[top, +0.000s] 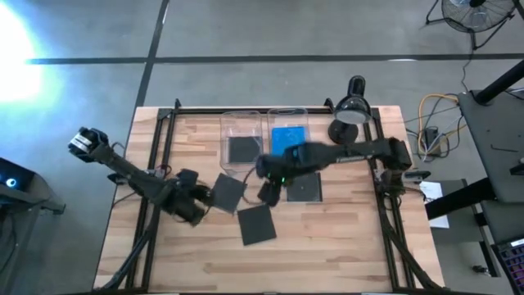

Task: Pick & place jewel cases by type
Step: Put the top left black CD case into the left transparent bin

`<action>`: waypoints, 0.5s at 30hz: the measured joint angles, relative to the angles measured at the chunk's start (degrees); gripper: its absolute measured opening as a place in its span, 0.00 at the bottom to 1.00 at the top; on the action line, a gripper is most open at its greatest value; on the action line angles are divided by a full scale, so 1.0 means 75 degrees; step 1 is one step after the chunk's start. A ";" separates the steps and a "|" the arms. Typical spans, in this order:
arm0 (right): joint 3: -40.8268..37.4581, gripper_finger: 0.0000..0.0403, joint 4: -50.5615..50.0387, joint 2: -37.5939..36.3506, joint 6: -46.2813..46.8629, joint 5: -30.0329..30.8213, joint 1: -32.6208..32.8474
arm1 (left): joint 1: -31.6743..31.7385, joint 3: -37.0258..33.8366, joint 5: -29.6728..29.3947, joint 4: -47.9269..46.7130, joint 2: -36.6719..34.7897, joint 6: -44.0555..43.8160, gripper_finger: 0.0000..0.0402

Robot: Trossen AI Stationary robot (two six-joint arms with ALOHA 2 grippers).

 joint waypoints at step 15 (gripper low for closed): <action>-0.3175 0.51 0.5079 0.0109 0.3310 -0.0753 0.0783 | 0.1206 -0.2276 0.1097 0.3413 -0.0422 0.1832 0.32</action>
